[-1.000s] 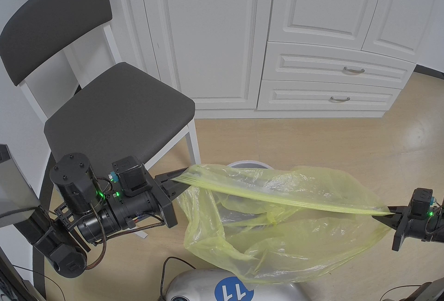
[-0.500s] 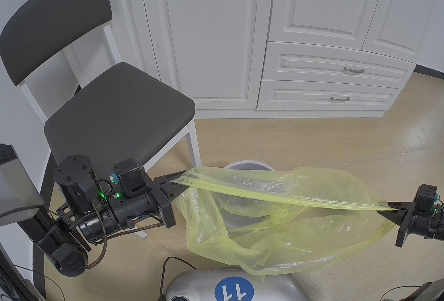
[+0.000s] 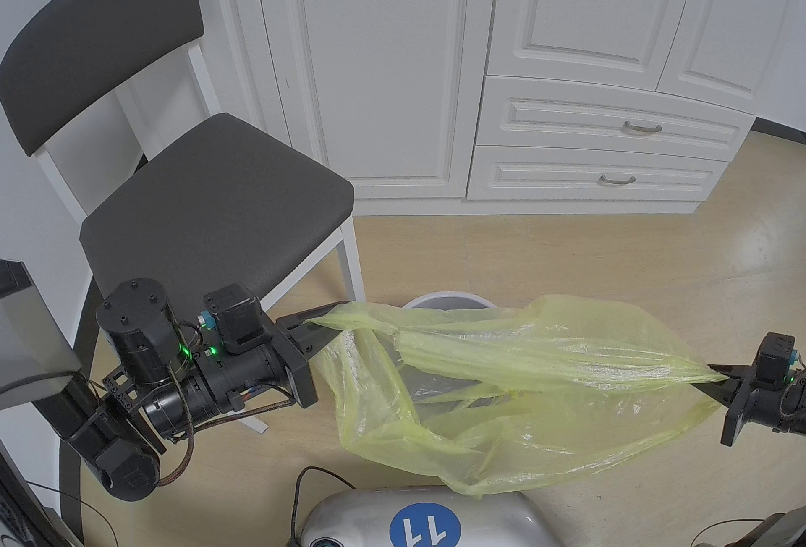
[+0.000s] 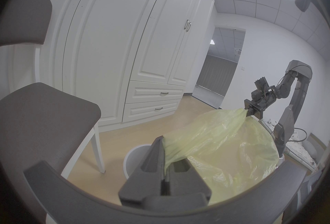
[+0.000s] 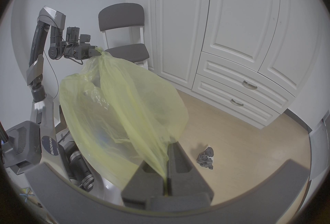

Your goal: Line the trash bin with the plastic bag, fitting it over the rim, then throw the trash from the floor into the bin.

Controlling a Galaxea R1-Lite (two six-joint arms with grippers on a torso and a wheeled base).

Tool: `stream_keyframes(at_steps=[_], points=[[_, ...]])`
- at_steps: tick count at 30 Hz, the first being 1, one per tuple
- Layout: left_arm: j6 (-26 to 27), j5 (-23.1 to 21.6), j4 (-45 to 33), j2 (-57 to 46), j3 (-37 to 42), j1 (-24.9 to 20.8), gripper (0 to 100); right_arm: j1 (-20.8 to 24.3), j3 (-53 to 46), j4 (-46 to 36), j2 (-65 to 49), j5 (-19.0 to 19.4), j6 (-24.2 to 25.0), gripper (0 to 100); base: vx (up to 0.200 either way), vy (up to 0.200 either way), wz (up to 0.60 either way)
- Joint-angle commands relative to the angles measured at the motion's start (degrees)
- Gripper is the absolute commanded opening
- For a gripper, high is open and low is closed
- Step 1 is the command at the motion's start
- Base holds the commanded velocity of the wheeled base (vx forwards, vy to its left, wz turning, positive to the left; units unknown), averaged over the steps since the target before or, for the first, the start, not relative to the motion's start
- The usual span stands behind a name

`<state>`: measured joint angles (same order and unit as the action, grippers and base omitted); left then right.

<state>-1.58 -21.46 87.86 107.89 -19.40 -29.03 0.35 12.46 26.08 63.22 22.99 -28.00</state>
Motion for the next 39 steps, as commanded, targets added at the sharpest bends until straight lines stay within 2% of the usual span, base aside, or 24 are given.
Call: stream_keyframes(at_steps=[1, 9, 15, 19, 22, 24, 28, 29, 30, 32, 36, 39], points=[[-0.09, -0.08, -0.05, 0.13, -0.29, -0.77, 0, 0.0, 0.29, 0.2, 0.06, 0.12, -0.04, 0, 0.0, 0.0, 0.0], [-0.52, 2.03, -0.05, 0.39, -1.79, -3.32, 0, 0.53, 0.9, 0.47, 0.06, 0.04, 1.2, 0, 0.0, 0.0, 0.0], [-0.61, 5.99, -0.05, 0.92, -2.93, -5.43, 0, 2.63, 2.22, 0.64, 0.15, -0.23, 6.73, 0, 0.0, 0.0, 0.0], [-0.61, 8.36, -0.05, 1.45, -3.63, -6.75, 0, 5.97, 3.19, 0.64, 0.59, -3.22, 11.39, 0, 0.0, 0.0, 0.0], [-0.7, 8.71, -0.05, 1.45, -3.9, -7.01, 0, 10.11, 4.24, 0.64, 1.29, -7.52, 15.96, 0, 0.0, 0.0, 0.0], [-0.7, 8.71, -0.05, 1.36, -4.07, -7.01, 0, 12.13, 4.86, 0.64, 1.82, -8.75, 18.6, 0, 0.0, 0.0, 0.0], [-0.79, 8.89, -0.05, 1.01, -4.86, -7.62, 0, 17.58, 7.76, 0.73, 4.19, -12.53, 28.18, 0, 0.0, 0.0, 0.0], [-0.79, 8.97, -0.05, 1.01, -4.95, -7.71, 0, 17.75, 7.84, 0.73, 4.28, -12.62, 28.62, 0, 0.0, 0.0, 0.0], [-0.88, 10.38, -0.05, 1.01, -5.48, -8.15, 0, 19.95, 9.25, 1.08, 5.6, -14.11, 33.28, 0, 0.0, 0.0, 0.0], [-1.05, 12.84, -0.05, 1.45, -6.53, -9.21, 0, 22.15, 10.66, 2.23, 7.36, -16.22, 38.11, 0, 0.0, 0.0, 0.0], [-2.37, 16.89, -0.14, 2.86, -8.29, -11.93, 0, 25.57, 11.8, 5.3, 10.17, -19.21, 43.82, 0, 0.0, 0.0, 0.0], [-2.99, 19.61, -0.14, 4.09, -9.87, -13.43, 0, 28.04, 11.89, 7.23, 11.22, -19.74, 46.46, 0, 0.0, 0.0, 0.0]])
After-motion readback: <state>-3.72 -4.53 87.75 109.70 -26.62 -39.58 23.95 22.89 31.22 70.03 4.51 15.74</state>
